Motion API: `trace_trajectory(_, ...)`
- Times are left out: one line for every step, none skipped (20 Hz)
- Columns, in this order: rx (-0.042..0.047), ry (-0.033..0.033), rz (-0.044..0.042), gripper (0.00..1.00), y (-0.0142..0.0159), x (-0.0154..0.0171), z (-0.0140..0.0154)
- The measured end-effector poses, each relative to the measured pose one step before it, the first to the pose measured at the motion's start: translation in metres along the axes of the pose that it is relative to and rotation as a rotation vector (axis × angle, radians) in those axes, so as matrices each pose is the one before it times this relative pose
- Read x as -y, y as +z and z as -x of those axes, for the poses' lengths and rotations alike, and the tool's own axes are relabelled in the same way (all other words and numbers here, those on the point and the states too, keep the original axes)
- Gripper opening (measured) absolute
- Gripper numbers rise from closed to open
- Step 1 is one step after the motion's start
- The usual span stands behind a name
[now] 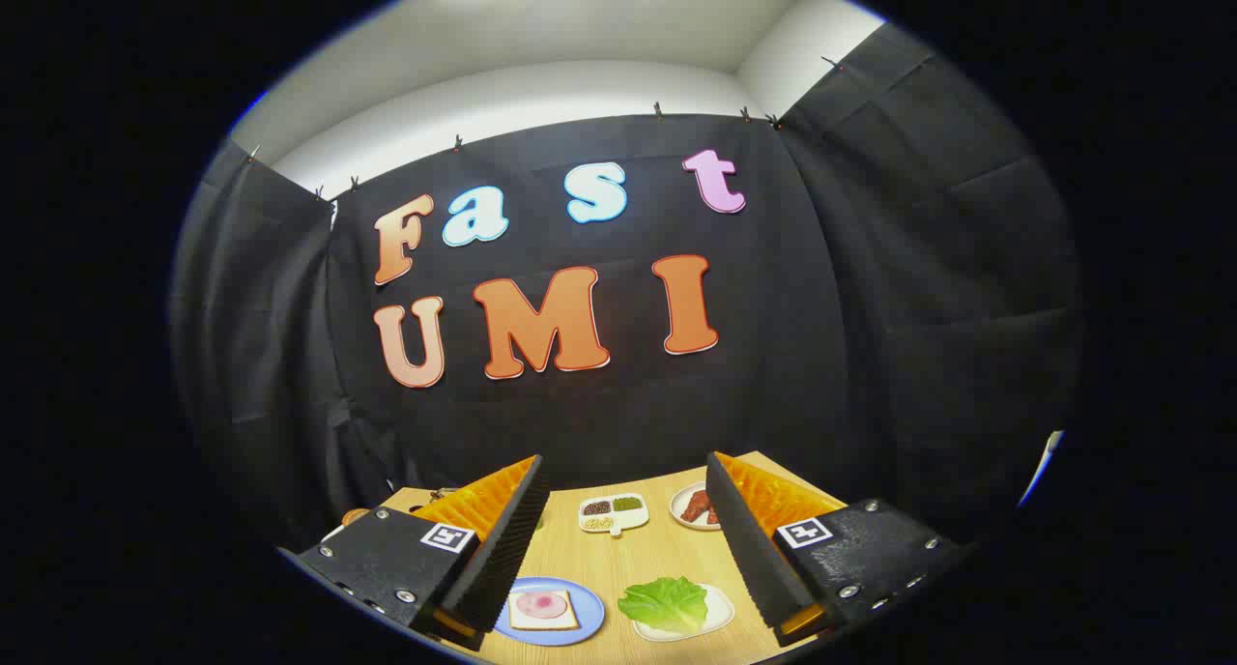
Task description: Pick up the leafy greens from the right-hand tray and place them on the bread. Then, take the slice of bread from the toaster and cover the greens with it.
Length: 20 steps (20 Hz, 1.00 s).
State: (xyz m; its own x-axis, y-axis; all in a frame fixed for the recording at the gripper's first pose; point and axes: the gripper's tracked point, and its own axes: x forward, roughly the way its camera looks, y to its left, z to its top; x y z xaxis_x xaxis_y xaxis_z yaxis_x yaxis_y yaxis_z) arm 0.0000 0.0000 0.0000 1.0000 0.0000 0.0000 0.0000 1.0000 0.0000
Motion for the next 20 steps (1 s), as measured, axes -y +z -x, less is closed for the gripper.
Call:
trace_trajectory(0.02629,0.05873,-0.03912,0.98,0.00851,-0.00816,0.00037)
trace_trajectory(0.02282,0.01305,-0.04128,0.98,0.00884,0.00075,0.00338)
trace_trajectory(0.01206,-0.03551,-0.02083,0.98,0.00527,0.01269,-0.00211)
trace_trajectory(0.01083,-0.05192,0.00772,0.98,0.00301,0.01559,-0.00406)
trace_trajectory(0.01284,-0.04462,0.01812,0.98,0.00106,0.01691,-0.00285)
trace_trajectory(0.01101,-0.02364,0.01964,0.98,0.00166,0.00745,-0.00136)
trace_trajectory(0.00379,-0.01513,0.02257,0.98,-0.00168,0.00096,0.00016)
trace_trajectory(-0.00796,-0.00903,0.03125,0.98,-0.00248,0.00346,0.00064)
trace_trajectory(-0.01012,0.00473,0.03117,0.98,-0.00287,0.00194,0.00143)
trace_trajectory(-0.01449,0.00867,0.02399,0.98,-0.00263,-0.00136,0.00027)
trace_trajectory(-0.00839,0.00873,0.01776,0.98,-0.00220,0.00091,0.00049)
trace_trajectory(-0.00881,0.00938,0.01779,0.98,-0.00055,-0.00085,0.00042)
trace_trajectory(-0.01710,0.00032,0.02314,0.98,-0.00445,0.00039,-0.00166)
trace_trajectory(-0.02091,-0.01182,0.02615,0.98,-0.00506,0.00352,-0.00056)
trace_trajectory(-0.01182,-0.00039,0.02227,0.98,-0.00371,0.00181,-0.00181)
trace_trajectory(-0.00262,0.00583,0.01294,0.98,-0.00093,-0.00218,-0.00044)
trace_trajectory(0.00173,0.00882,0.00644,0.98,0.00008,-0.00295,0.00012)
trace_trajectory(-0.00036,0.00368,0.00746,0.98,-0.00159,-0.00112,-0.00190)
trace_trajectory(-0.00181,0.00079,0.01136,0.98,-0.00389,-0.00008,-0.00262)
trace_trajectory(-0.00687,0.00282,0.00779,0.98,-0.00378,-0.00055,-0.00218)
